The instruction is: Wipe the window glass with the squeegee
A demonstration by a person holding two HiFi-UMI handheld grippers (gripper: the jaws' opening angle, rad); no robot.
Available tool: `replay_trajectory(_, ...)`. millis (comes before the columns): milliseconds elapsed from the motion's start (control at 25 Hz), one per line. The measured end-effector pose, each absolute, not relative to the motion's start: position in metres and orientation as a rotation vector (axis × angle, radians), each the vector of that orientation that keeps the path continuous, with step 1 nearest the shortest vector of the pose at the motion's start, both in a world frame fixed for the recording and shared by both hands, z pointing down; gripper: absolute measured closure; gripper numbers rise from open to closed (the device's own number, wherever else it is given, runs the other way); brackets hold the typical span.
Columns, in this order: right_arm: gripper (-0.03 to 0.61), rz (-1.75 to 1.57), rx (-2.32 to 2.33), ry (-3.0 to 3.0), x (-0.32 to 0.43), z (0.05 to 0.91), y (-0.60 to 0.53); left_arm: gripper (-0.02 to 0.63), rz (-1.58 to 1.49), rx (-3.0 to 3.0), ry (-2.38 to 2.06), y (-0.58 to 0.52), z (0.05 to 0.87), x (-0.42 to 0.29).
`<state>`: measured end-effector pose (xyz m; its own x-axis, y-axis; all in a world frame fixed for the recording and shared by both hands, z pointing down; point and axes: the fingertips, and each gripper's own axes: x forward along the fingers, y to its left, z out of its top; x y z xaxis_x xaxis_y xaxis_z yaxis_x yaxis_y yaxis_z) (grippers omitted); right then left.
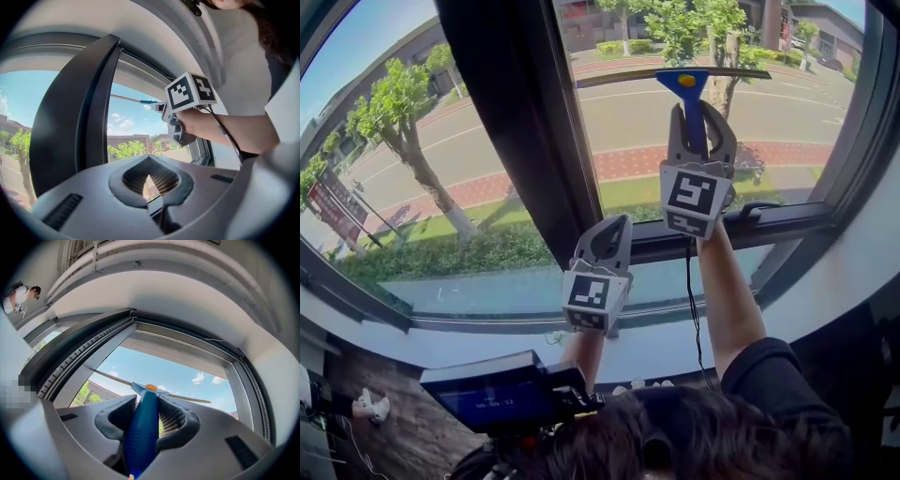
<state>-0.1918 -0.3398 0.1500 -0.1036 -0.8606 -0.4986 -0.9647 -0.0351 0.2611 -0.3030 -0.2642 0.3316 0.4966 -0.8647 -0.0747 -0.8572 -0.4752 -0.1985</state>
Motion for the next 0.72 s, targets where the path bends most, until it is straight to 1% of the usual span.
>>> replay_trajectory(720,0.437,0.827,-2.008,2.08,-0.193,0.204,-0.332,0.612,-0.089,-2.563,1.483,-0.261,0.346,-0.306)
